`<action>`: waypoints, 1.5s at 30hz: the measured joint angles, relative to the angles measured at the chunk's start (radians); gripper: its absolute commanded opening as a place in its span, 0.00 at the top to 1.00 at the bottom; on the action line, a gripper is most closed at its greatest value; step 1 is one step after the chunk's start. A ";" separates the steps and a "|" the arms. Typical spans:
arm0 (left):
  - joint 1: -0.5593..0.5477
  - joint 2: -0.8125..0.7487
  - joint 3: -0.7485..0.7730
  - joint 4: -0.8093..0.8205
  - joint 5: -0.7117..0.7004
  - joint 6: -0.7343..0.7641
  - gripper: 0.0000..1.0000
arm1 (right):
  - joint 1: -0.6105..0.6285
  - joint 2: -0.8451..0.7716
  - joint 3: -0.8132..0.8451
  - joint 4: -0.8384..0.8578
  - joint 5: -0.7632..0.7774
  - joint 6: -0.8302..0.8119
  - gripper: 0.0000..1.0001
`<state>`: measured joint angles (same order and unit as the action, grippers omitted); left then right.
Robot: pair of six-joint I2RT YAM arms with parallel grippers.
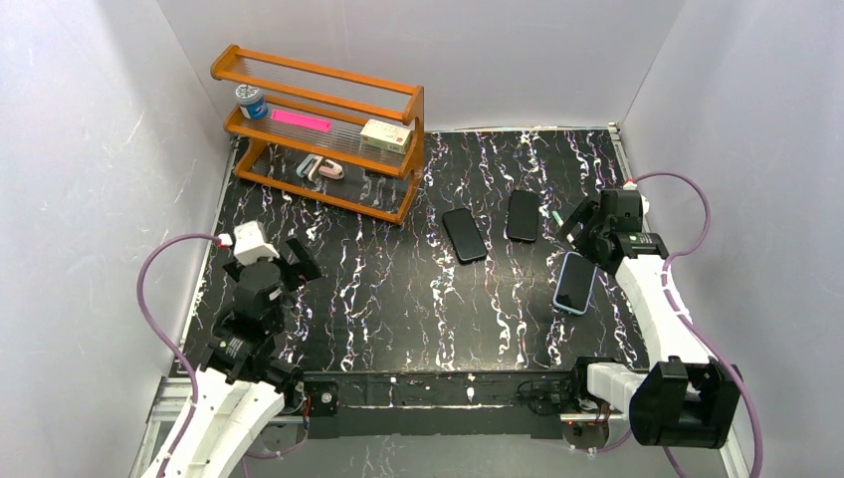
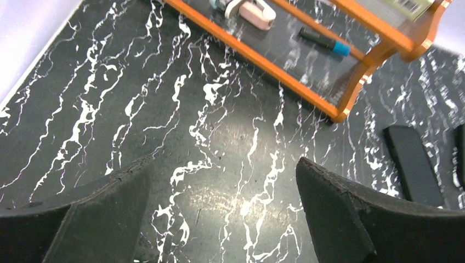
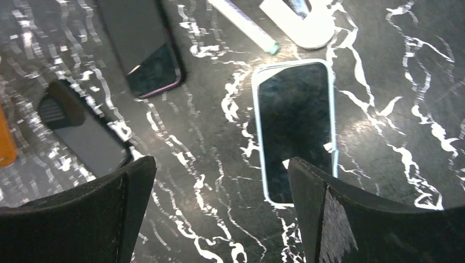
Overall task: Take the phone out of the phone case
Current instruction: Pick up the phone at the center of the board.
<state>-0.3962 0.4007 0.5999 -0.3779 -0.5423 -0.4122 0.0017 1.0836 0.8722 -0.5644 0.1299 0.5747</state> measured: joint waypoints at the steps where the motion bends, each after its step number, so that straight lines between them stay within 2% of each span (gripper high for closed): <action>1: 0.000 0.018 0.000 0.000 0.005 0.001 0.02 | 0.000 0.008 -0.003 -0.003 0.010 0.003 0.01; 7: 0.000 0.103 0.000 -0.010 0.039 0.016 0.02 | 0.000 0.141 -0.005 -0.039 0.127 0.021 0.01; 15: 0.000 0.098 0.000 -0.011 0.079 0.041 0.02 | -0.022 0.329 -0.005 -0.049 0.154 -0.007 0.01; 41: 0.000 0.081 0.000 0.035 0.188 0.073 0.02 | -0.067 0.494 0.015 -0.021 0.036 -0.134 0.01; 45: 0.000 0.077 0.000 0.039 0.193 0.073 0.02 | -0.068 0.519 0.039 -0.043 0.025 -0.137 0.04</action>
<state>-0.3962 0.4778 0.5995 -0.3389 -0.3492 -0.3389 -0.0658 1.6024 0.9115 -0.6071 0.1551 0.4381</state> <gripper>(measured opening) 0.981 0.981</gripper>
